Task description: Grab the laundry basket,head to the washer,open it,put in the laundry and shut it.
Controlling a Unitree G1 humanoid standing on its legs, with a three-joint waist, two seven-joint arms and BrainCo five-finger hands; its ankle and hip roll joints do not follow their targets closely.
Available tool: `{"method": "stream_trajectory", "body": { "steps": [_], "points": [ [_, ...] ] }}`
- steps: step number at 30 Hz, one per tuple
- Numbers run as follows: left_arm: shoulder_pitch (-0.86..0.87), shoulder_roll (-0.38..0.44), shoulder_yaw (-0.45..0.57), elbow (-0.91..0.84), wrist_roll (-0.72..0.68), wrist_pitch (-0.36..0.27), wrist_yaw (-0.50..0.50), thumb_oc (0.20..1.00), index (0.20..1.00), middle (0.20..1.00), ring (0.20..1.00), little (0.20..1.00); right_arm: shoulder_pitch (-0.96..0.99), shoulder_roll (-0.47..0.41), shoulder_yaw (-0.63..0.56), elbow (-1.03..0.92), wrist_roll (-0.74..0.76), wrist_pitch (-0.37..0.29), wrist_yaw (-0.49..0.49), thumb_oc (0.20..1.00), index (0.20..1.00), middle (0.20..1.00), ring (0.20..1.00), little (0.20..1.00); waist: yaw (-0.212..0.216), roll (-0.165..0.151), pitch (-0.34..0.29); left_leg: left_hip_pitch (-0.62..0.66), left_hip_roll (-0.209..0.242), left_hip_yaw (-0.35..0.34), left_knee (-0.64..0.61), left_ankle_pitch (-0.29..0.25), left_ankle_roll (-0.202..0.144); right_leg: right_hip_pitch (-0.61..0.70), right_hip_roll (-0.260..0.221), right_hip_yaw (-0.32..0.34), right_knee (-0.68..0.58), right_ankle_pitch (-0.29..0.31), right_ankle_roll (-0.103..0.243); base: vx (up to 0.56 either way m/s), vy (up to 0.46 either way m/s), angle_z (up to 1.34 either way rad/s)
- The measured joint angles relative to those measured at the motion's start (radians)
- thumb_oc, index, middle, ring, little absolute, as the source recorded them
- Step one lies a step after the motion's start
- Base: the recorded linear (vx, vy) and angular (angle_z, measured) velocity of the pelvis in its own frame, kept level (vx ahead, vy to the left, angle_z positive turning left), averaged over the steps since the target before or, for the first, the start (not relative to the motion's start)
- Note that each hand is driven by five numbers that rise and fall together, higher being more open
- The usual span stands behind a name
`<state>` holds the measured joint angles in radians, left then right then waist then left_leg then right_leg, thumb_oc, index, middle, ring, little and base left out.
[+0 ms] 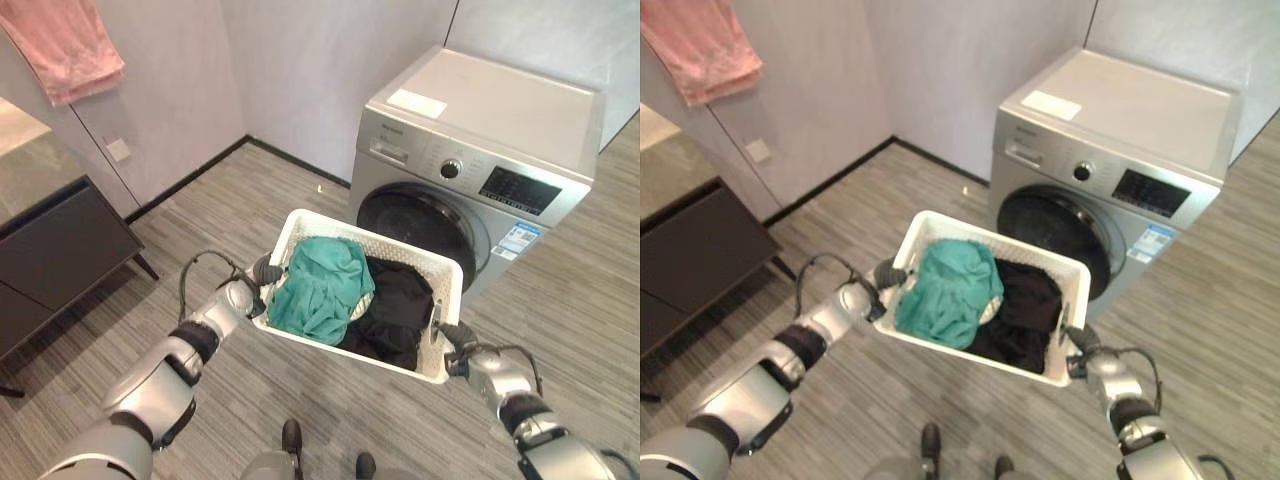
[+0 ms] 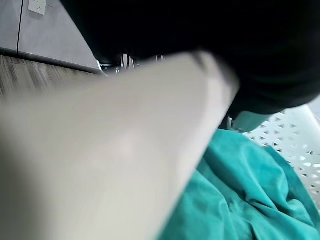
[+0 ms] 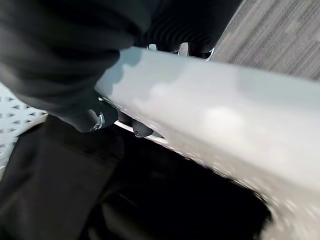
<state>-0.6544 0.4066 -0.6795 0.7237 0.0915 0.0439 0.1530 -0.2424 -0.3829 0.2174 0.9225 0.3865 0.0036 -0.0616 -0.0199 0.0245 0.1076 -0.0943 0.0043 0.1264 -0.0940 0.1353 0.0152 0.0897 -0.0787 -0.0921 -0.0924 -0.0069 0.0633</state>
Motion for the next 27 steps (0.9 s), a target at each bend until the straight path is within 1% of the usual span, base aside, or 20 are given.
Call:
{"method": "stream_trajectory", "body": {
  "steps": [1,2,4,6,10,12,14,17,19,20,21,22,23,25,26,27],
  "points": [
    [0.015,-0.016,0.0,-0.01,0.012,0.004,0.001,0.2,0.2,0.2,0.2,0.2,0.032,0.012,0.0,0.016,0.0,0.002,0.001,0.2,0.2,0.2,0.2,0.2,0.0,0.011,-0.003,0.0,-0.003,0.008,0.0,0.0,0.002,0.0,-0.005,0.001,0.006,0.004,0.01,0.02,0.065,0.01],
    [0.034,-0.02,0.0,-0.01,0.027,0.011,0.001,0.2,0.2,0.2,0.2,0.2,0.052,0.027,0.002,0.028,0.0,0.003,0.002,0.2,0.2,0.2,0.2,0.2,-0.007,0.015,-0.006,0.004,-0.007,0.016,0.0,0.007,0.009,0.002,-0.009,0.003,0.006,0.007,0.016,0.01,0.043,-0.11],
    [0.07,-0.018,-0.001,-0.01,0.037,0.024,0.0,0.2,0.2,0.2,0.2,0.2,0.085,0.047,0.008,0.03,-0.008,0.004,0.002,0.2,0.2,0.2,0.2,0.2,-0.032,0.018,-0.006,0.005,-0.007,0.023,0.0,0.01,0.016,0.002,-0.011,0.001,0.006,0.006,0.018,0.02,0.029,-0.1],
    [0.093,-0.02,0.0,-0.01,0.037,0.024,-0.001,0.2,0.2,0.2,0.2,0.2,0.094,0.05,0.009,0.031,-0.011,0.01,0.001,0.2,0.2,0.2,0.2,0.2,-0.046,0.017,-0.006,0.007,-0.006,0.024,0.0,0.009,0.018,0.004,-0.01,-0.001,0.006,0.006,0.018,0.01,0.014,-0.02],
    [0.118,-0.019,0.008,-0.01,0.036,0.024,-0.001,0.2,0.2,0.2,0.2,0.2,0.098,0.047,0.008,0.024,-0.038,0.015,-0.001,0.2,0.2,0.2,0.2,0.2,-0.046,0.014,-0.002,0.027,-0.001,0.024,0.0,0.005,0.019,0.022,-0.005,-0.002,0.005,-0.001,0.02,0.0,0.0,0.0],
    [0.133,-0.019,0.039,-0.026,0.037,0.024,-0.001,0.2,0.2,0.2,0.2,0.2,0.104,0.039,0.006,-0.013,-0.05,0.017,-0.003,0.2,0.2,0.2,0.2,0.2,-0.046,0.016,0.0,0.026,0.001,0.023,-0.004,0.002,0.016,0.021,-0.004,-0.002,-0.001,-0.004,0.02,0.0,0.0,0.0],
    [0.156,-0.018,0.08,-0.056,0.038,0.024,-0.001,0.2,0.2,0.2,0.2,0.2,0.132,0.023,-0.002,-0.094,-0.069,0.022,-0.012,0.2,0.2,0.2,0.2,0.2,-0.046,0.017,0.001,0.025,0.001,0.023,-0.005,-0.003,0.012,0.019,-0.004,-0.002,-0.003,-0.005,0.02,0.0,0.0,0.0],
    [0.187,-0.012,0.136,-0.137,0.046,0.023,-0.002,0.2,0.2,0.2,0.2,0.2,0.169,0.002,-0.037,-0.214,-0.089,0.026,-0.027,0.2,0.2,0.2,0.2,0.2,-0.045,0.007,0.013,0.023,0.001,0.023,-0.004,-0.002,0.01,0.018,-0.004,-0.003,-0.003,-0.004,0.021,-0.01,-0.002,0.0],
    [0.24,0.033,0.191,-0.309,0.048,0.02,-0.004,0.2,0.2,0.2,0.2,0.2,0.237,-0.037,-0.091,-0.412,-0.129,0.035,-0.026,0.2,0.2,0.2,0.2,0.2,-0.042,-0.005,0.041,0.02,0.001,0.021,-0.004,0.0,0.008,0.015,-0.004,-0.003,-0.003,-0.004,0.022,-0.05,-0.004,0.01],
    [0.245,0.05,0.204,-0.361,0.049,0.011,-0.002,0.2,0.2,0.2,0.2,0.2,0.242,-0.045,-0.114,-0.458,-0.137,0.026,-0.029,0.2,0.2,0.2,0.2,0.2,-0.043,-0.016,0.053,0.02,0.001,0.021,0.0,0.002,0.01,0.016,-0.003,-0.003,-0.003,-0.003,0.022,-0.08,0.004,-0.02],
    [0.256,0.056,0.225,-0.399,0.061,0.01,-0.003,0.2,0.2,0.2,0.2,0.2,0.246,-0.048,-0.133,-0.495,-0.149,0.031,-0.026,0.2,0.2,0.2,0.2,0.2,-0.042,-0.023,0.058,0.02,0.001,0.023,0.0,0.004,0.011,0.012,-0.004,0.0,-0.003,-0.004,0.022,-0.09,0.027,-0.08],
    [0.276,0.064,0.261,-0.452,0.076,0.001,-0.003,0.2,0.2,0.2,0.2,0.2,0.249,-0.054,-0.15,-0.549,-0.167,0.03,-0.025,0.2,0.2,0.2,0.2,0.2,-0.042,-0.034,0.065,0.019,0.002,0.027,0.001,0.003,0.009,0.006,-0.004,0.005,-0.003,-0.005,0.021,-0.06,0.071,-0.11],
    [0.287,0.068,0.283,-0.481,0.077,-0.003,-0.003,0.2,0.2,0.2,0.2,0.2,0.246,-0.056,-0.159,-0.576,-0.169,0.029,-0.024,0.2,0.2,0.2,0.2,0.2,-0.04,-0.039,0.067,0.015,0.003,0.031,0.001,0.002,0.009,0.001,-0.005,0.011,-0.003,-0.007,0.019,-0.04,0.12,-0.21],
    [0.309,0.079,0.337,-0.534,0.085,-0.017,-0.004,0.2,0.2,0.2,0.2,0.2,0.238,-0.057,-0.189,-0.634,-0.181,0.039,-0.008,0.2,0.2,0.2,0.2,0.2,-0.029,-0.053,0.077,0.014,0.005,0.059,0.012,-0.007,0.006,-0.016,-0.006,0.051,-0.002,0.001,0.024,0.0,0.167,-0.51],
    [0.329,0.115,0.358,-0.572,0.085,-0.022,-0.004,0.2,0.2,0.2,0.2,0.2,0.234,-0.065,-0.194,-0.689,-0.2,0.038,0.007,0.2,0.2,0.2,0.2,0.2,-0.015,-0.057,0.084,0.015,0.012,0.09,0.026,-0.024,0.007,-0.024,-0.009,0.083,0.005,0.007,0.024,0.04,0.22,-0.67],
    [0.33,0.137,0.359,-0.583,0.085,-0.022,-0.005,0.2,0.2,0.2,0.2,0.2,0.229,-0.069,-0.196,-0.701,-0.209,0.039,0.019,0.2,0.2,0.2,0.2,0.2,-0.014,-0.059,0.086,0.019,0.012,0.1,0.032,-0.033,0.009,-0.021,-0.011,0.09,0.006,0.009,0.024,0.05,0.258,-0.59]
  ]
}}
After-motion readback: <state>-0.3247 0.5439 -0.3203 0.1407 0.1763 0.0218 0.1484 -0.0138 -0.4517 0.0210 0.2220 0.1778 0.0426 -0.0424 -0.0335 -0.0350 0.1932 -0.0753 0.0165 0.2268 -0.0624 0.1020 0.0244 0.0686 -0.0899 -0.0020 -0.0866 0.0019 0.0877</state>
